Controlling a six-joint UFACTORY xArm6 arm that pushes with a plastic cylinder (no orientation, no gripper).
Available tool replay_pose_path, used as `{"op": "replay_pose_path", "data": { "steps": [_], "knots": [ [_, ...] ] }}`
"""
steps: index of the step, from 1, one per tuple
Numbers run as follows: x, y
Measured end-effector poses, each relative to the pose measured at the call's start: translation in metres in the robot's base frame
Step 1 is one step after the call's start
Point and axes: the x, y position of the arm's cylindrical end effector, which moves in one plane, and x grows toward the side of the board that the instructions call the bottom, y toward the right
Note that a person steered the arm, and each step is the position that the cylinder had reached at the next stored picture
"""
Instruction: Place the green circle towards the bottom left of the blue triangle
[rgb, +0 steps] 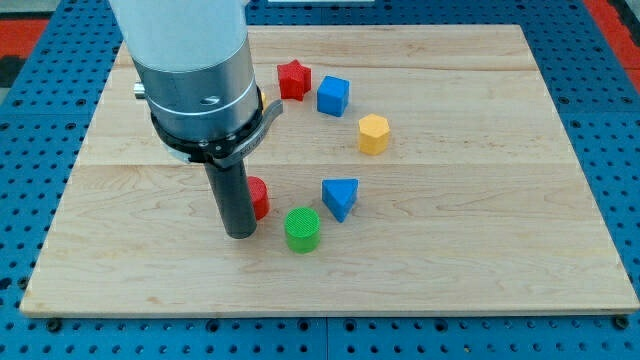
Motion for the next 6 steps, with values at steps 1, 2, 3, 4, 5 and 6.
{"op": "replay_pose_path", "data": {
  "steps": [1, 2, 3, 4, 5, 6],
  "knots": [
    [-0.002, 0.0],
    [-0.021, -0.001],
    [0.002, -0.001],
    [0.045, 0.012],
    [0.086, 0.041],
    [0.067, 0.116]
  ]
}}
